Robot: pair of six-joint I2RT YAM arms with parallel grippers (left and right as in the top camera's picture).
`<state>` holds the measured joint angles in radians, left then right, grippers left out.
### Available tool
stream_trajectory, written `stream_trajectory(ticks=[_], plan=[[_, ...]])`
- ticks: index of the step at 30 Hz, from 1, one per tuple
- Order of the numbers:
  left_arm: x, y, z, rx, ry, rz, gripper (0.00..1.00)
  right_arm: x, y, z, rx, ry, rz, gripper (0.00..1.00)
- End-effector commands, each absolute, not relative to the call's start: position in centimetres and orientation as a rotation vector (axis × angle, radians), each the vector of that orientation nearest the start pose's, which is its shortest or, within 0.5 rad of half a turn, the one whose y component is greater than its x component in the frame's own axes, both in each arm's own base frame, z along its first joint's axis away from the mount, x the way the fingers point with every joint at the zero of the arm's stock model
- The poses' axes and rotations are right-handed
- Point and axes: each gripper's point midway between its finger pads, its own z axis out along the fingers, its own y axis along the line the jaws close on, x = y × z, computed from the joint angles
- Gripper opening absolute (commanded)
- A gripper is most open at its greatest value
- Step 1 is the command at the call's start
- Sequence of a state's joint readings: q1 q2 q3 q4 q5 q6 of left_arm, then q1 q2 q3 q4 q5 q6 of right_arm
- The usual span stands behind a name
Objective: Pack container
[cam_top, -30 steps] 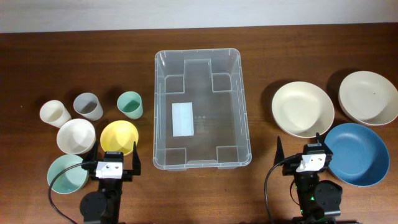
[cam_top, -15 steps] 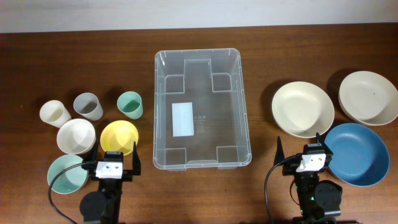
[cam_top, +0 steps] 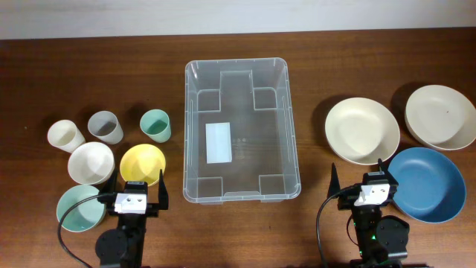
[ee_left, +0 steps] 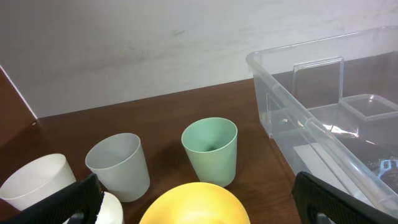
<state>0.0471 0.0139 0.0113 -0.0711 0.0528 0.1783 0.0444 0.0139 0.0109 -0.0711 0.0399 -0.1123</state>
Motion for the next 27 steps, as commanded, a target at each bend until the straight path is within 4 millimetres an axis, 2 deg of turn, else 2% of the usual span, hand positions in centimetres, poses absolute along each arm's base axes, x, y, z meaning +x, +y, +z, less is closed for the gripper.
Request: stream_trajectory(ticks=[1, 22, 25, 27], plan=[[24.59, 0.10, 15.78, 0.148, 1.639, 0.114, 0.99, 24.60, 0.35, 15.60, -0.101, 1.646, -0.088, 0.99], [24.59, 0.10, 15.78, 0.148, 1.639, 0.114, 0.99, 24.60, 0.33, 15.61, -0.100, 1.645, -0.088, 0.99], [24.63, 0.68, 16.42, 0.140, 1.614, 0.162, 0.99, 24.60, 0.49, 15.59, -0.107, 1.646, -0.081, 0.99], [24.58, 0.68, 15.64, 0.142, 1.646, 0.159, 0.99, 24.60, 0.46, 15.59, -0.106, 1.646, -0.082, 0.99]])
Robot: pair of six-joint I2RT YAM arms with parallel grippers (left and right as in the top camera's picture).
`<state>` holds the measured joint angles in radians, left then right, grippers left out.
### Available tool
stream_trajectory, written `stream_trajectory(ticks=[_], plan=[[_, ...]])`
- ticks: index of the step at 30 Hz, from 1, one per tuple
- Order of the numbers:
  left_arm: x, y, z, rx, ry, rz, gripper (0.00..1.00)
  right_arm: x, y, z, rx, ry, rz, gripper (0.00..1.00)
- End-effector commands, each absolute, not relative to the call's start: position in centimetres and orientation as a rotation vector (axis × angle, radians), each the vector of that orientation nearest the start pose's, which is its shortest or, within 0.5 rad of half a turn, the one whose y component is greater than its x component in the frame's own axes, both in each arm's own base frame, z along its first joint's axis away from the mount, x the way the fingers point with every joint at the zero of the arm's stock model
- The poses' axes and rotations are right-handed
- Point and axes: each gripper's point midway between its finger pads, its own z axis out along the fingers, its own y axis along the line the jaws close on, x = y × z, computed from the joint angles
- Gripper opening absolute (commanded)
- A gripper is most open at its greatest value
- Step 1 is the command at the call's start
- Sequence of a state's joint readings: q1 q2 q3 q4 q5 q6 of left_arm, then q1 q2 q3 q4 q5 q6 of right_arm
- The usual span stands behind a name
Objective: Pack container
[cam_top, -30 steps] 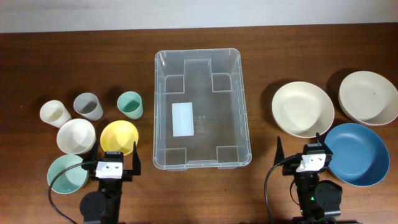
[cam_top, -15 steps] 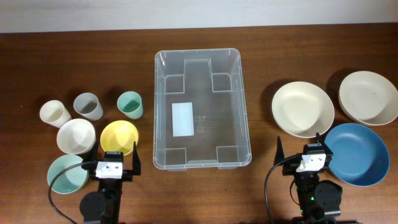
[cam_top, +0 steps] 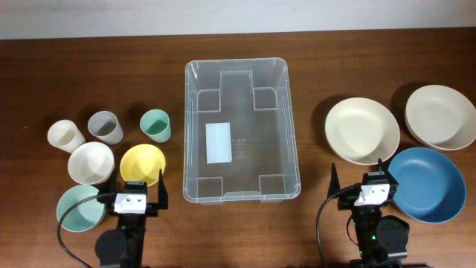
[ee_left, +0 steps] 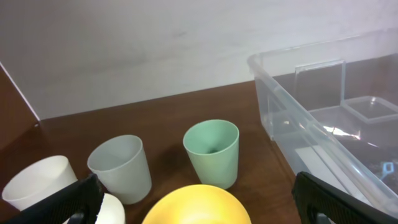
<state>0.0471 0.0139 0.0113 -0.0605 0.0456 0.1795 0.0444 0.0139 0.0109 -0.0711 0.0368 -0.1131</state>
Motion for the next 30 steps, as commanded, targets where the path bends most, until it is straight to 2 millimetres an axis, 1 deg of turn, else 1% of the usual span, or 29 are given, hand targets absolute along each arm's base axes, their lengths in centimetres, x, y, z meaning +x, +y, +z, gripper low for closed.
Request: stream_trajectory(ticks=[1, 14, 17, 22, 24, 27, 30], plan=[[24.6, 0.7, 15.6, 0.142, 1.646, 0.159, 0.99, 24.6, 0.4, 15.6, -0.104, 1.645, -0.085, 0.99], [24.6, 0.7, 15.6, 0.142, 1.648, 0.158, 0.99, 24.6, 0.4, 15.6, -0.103, 1.645, -0.085, 0.99], [24.6, 0.6, 15.6, 0.144, 1.649, 0.154, 0.99, 24.6, 0.3, 15.6, -0.077, 1.647, -0.074, 0.99], [24.6, 0.6, 15.6, 0.065, 1.652, 0.082, 0.99, 24.6, 0.2, 15.3, -0.036, 1.659, -0.041, 0.99], [24.6, 0.6, 15.6, 0.059, 1.652, 0.077, 0.99, 24.7, 0.2, 15.2, -0.031, 1.667, -0.035, 0.99], [24.6, 0.5, 15.7, 0.064, 1.653, 0.071, 0.99, 24.4, -0.7, 15.3, 0.051, 1.700, -0.040, 0.99], [24.4, 0.5, 16.3, 0.022, 1.660, 0.031, 0.99, 24.0, -1.1, 15.5, 0.065, 1.755, -0.061, 0.99]])
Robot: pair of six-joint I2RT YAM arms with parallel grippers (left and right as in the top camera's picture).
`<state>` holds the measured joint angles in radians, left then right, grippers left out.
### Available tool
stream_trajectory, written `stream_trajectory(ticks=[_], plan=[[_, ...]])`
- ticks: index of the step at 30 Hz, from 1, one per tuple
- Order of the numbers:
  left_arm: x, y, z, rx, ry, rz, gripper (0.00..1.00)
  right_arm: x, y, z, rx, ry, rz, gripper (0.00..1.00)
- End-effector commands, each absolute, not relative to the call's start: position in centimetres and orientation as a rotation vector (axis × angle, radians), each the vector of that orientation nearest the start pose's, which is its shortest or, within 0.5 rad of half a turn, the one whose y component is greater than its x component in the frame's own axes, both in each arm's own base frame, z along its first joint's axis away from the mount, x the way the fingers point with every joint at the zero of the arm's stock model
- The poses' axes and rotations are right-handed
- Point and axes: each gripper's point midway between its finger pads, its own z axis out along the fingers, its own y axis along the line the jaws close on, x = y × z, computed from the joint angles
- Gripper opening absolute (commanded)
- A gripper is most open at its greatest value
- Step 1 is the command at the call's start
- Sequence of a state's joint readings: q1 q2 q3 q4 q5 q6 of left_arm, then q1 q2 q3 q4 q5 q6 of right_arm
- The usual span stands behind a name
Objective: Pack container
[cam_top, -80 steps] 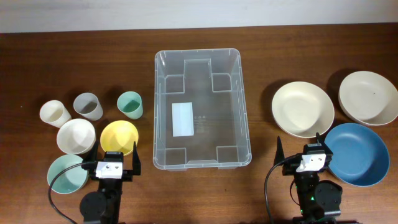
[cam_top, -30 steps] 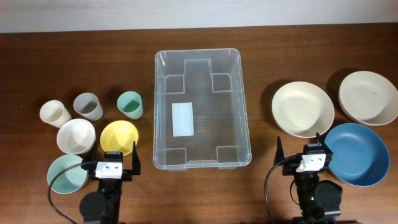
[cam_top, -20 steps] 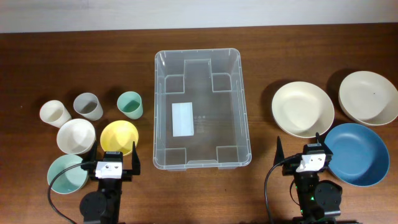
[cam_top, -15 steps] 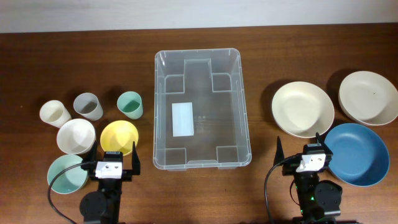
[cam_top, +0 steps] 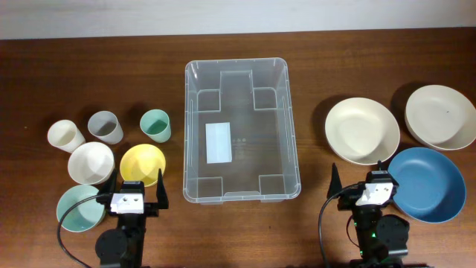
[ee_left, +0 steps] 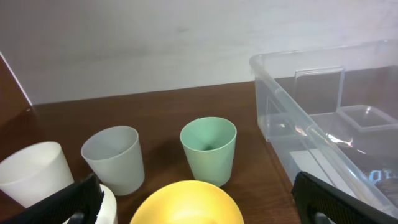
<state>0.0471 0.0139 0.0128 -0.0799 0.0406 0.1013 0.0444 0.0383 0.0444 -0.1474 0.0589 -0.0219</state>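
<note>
A clear plastic container [cam_top: 238, 126] stands mid-table with a white label on its floor; its near-left corner shows as container [ee_left: 323, 124] in the left wrist view. To its left are a cream cup [cam_top: 65, 135], a grey cup [cam_top: 105, 126], a green cup [cam_top: 155, 125], a white bowl [cam_top: 91, 162], a yellow bowl [cam_top: 142, 164] and a mint bowl [cam_top: 78, 208]. My left gripper [cam_top: 137, 181] is open at the near edge of the yellow bowl [ee_left: 183, 202], holding nothing. My right gripper [cam_top: 357, 175] stands open beside a blue bowl [cam_top: 425, 184].
Two cream bowls [cam_top: 362, 131] [cam_top: 440, 115] lie at the right, behind the blue one. In the left wrist view the green cup [ee_left: 208, 149], grey cup [ee_left: 112, 158] and cream cup [ee_left: 34, 180] stand in a row before a pale wall.
Both wrists sit slightly nearer the table's front edge. In the left wrist view the cups lie a little further left. Nothing was taken hold of, and both grippers are still open.
At the oldest moment both grippers stood open at the front of the table, the left behind the yellow bowl, the right beside the blue bowl. A second later nothing had shifted but the left wrist view, slightly. Now both have drawn back a little; no dish has moved.
</note>
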Motion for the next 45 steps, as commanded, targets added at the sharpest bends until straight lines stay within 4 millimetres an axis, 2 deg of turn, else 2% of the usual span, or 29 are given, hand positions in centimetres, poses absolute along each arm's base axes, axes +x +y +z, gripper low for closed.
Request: stream_trajectory(ticks=[1, 5, 11, 14, 19, 23, 25, 27, 30, 34, 39, 42, 45], plan=[[24.3, 0.5, 16.6, 0.019, 1.661, 0.028, 0.99, 23.9, -1.1, 15.7, 0.064, 1.773, -0.062, 0.99], [23.9, 0.4, 17.9, 0.018, 1.686, 0.026, 0.99, 23.9, -1.1, 16.7, 0.082, 1.826, -0.050, 0.99], [23.7, 0.6, 21.5, 0.008, 1.745, 0.034, 0.99, 25.2, -1.1, 19.0, 0.151, 1.914, -0.011, 0.99], [24.7, 0.7, 23.5, 0.007, 1.816, 0.031, 0.99, 26.7, -1.1, 21.1, 0.175, 2.007, -0.015, 0.99], [26.8, 0.8, 25.1, 0.005, 1.971, 0.023, 0.99, 28.5, -2.9, 22.6, 0.253, 2.184, -0.057, 0.99], [28.2, 0.7, 25.2, 0.006, 2.156, 0.006, 0.99, 29.7, -4.7, 23.5, 0.348, 2.350, -0.024, 0.99], [28.7, 0.7, 25.2, 0.004, 2.258, 0.001, 0.99, 30.0, -5.1, 23.7, 0.396, 2.440, 0.056, 0.99], [29.0, 0.7, 25.1, 0.003, 2.356, -0.010, 0.99, 30.0, -5.1, 23.7, 0.439, 2.522, 0.138, 0.99], [29.5, 0.6, 24.9, 0.003, 2.455, -0.023, 0.99, 29.8, -5.9, 23.2, 0.506, 2.608, 0.155, 0.99], [30.3, 0.1, 24.1, 0.015, 2.497, -0.066, 0.99, 30.1, -6.6, 22.1, 0.545, 2.647, 0.152, 0.99], [30.8, -0.1, 23.0, 0.018, 2.533, -0.087, 0.99, 31.3, -8.7, 21.4, 0.655, 2.606, 0.129, 0.99], [30.8, -0.1, 22.9, 0.018, 2.538, -0.087, 0.99, 31.1, -10.6, 21.0, 0.768, 2.586, 0.048, 0.99], [30.9, -0.1, 22.9, 0.018, 2.537, -0.086, 0.99, 30.9, -11.6, 20.8, 0.800, 2.584, 0.008, 0.99]])
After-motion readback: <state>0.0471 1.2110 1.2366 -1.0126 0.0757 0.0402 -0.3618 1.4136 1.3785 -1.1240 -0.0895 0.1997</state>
